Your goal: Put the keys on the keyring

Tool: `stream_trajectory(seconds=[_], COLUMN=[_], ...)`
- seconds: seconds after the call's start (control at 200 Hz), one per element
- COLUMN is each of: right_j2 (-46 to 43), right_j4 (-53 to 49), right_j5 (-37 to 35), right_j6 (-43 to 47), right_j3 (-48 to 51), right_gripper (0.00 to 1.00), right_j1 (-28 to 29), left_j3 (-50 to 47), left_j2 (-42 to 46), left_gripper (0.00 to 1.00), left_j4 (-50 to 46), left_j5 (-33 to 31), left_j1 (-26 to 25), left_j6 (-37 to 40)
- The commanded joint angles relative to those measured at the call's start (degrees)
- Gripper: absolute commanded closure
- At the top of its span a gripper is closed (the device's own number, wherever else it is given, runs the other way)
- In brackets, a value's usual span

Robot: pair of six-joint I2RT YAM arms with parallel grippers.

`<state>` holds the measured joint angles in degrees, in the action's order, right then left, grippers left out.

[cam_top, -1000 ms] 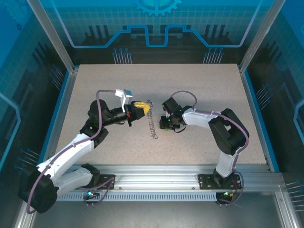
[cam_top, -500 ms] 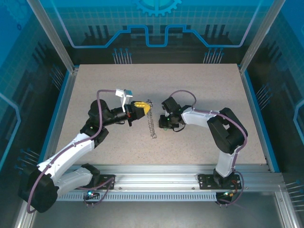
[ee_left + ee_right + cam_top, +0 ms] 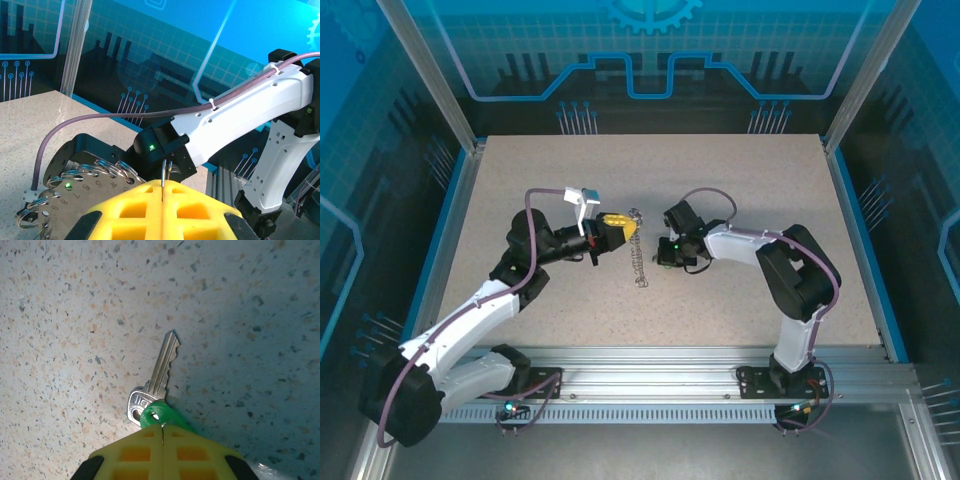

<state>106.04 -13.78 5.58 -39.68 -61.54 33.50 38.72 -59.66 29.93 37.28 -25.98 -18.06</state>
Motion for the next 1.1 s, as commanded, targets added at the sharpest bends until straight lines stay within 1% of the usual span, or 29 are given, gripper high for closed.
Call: stream_trajectory(seconds=[0.0, 0.235, 0.39, 0.73, 0.805, 1.09], right_j2=[-3.4, -13.2, -17.7, -24.3, -25.7, -34.5], right_j4=[0.0, -1.0, -0.9, 3.6, 4.7, 9.3], right_j5=[0.8, 0.2, 0.5, 4.7, 5.9, 11.8], right_j6=[0.0, 2.1, 3.4, 5.6, 5.9, 7.7], right_j3=[1.7, 5.1, 7.3, 10.8, 13.2, 17.3], right_gripper=[1.0, 1.0, 1.0, 1.0, 1.0, 1.0], right_j1=[-1.3, -2.9, -4.3, -6.6, -7.3, -9.6], left_j3=[0.6, 1.1, 1.2, 0.8, 0.7, 0.3], left_j2=[0.1, -0.3, -0.7, -0.5, -0.4, -0.9], left_gripper=[1.0, 1.0, 1.0, 1.0, 1.0, 1.0], left_j4=[2.9, 2.8, 2.8, 1.7, 1.7, 1.7], left_j5=[0.9, 1.0, 1.2, 1.3, 1.3, 1.7], left_j1=[0.5, 0.5, 0.5, 0.5, 0.5, 0.5], left_j6=[-0.8, -0.8, -0.8, -0.4, -0.3, 0.9])
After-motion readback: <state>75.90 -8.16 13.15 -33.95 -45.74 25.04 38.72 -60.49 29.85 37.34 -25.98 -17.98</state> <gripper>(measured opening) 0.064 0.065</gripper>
